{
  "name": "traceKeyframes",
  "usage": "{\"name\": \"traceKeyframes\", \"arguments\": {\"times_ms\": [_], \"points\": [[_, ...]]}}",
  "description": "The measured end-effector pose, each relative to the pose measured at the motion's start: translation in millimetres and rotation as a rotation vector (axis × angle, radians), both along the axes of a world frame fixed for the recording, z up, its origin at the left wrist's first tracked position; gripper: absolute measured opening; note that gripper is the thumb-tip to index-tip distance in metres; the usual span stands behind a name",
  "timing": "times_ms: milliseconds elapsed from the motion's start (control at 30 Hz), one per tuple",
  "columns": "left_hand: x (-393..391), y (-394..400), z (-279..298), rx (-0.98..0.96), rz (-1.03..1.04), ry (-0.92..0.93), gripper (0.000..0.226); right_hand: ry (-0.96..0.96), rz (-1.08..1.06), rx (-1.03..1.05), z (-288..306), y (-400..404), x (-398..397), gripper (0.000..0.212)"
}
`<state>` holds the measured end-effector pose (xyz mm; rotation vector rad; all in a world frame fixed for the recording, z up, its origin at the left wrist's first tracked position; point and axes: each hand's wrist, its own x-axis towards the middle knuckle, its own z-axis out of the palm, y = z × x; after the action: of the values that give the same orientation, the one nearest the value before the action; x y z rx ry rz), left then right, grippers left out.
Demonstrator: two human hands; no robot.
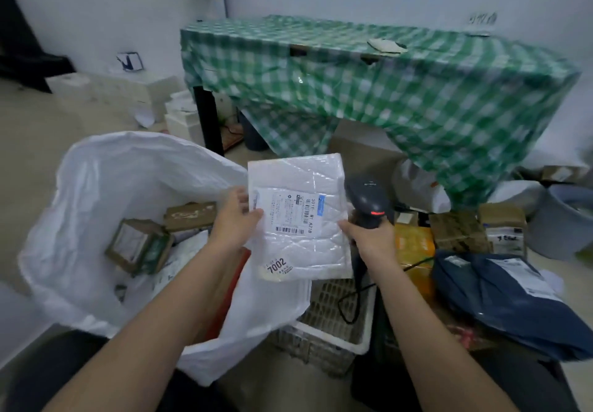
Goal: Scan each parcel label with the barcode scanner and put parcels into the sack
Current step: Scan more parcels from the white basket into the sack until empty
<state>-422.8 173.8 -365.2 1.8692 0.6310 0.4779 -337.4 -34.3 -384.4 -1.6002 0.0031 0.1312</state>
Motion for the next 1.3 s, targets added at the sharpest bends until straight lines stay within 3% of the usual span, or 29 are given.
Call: {"name": "traceKeyframes", "arguments": {"times_ms": [100, 167, 267, 367, 467, 567, 733, 867, 933, 1033, 1300], "points": [[-20, 13, 5, 0.523, -0.037, 0.014, 0.075, -0.105, 0.226, -0.161, 8, 4, -13, 0.023], [-26, 20, 7, 0.68, -0.198, 0.07, 0.081, -0.147, 0.383, -0.266, 13, 6, -19, 0.022], [-31, 24, 6, 0.464, -0.362, 0.22, 0.085, -0.192, 0.554, -0.352, 20, 9, -24, 0.024], [-40, 26, -5, 0.39, -0.338, 0.245, 0.039, -0.233, 0.584, -0.407, 23, 17, -23, 0.021], [-51, 28, -18, 0.225, -0.195, 0.176, 0.017, -0.317, 0.37, -0.468, 21, 23, -20, 0.018], [-61, 37, -29, 0.004, -0.027, 0.076, 0.022, -0.381, 0.191, -0.501, 22, 23, -26, 0.015], [-70, 58, -45, -0.184, 0.283, -0.022, 0.031, -0.454, 0.089, -0.591, 16, 23, -28, 0.014], [-68, 63, -46, -0.251, 0.31, -0.111, 0.032, -0.2, 0.272, -0.345, 3, 36, -39, 0.018], [-67, 62, -45, -0.283, 0.305, -0.145, 0.034, -0.076, 0.436, -0.33, -6, 42, -48, 0.014], [-65, 62, -44, -0.294, 0.314, -0.17, 0.035, -0.078, 0.574, -0.442, -20, 48, -60, 0.016], [-65, 60, -45, -0.298, 0.329, -0.18, 0.038, -0.107, 0.548, -0.438, -22, 54, -64, 0.023]]}}
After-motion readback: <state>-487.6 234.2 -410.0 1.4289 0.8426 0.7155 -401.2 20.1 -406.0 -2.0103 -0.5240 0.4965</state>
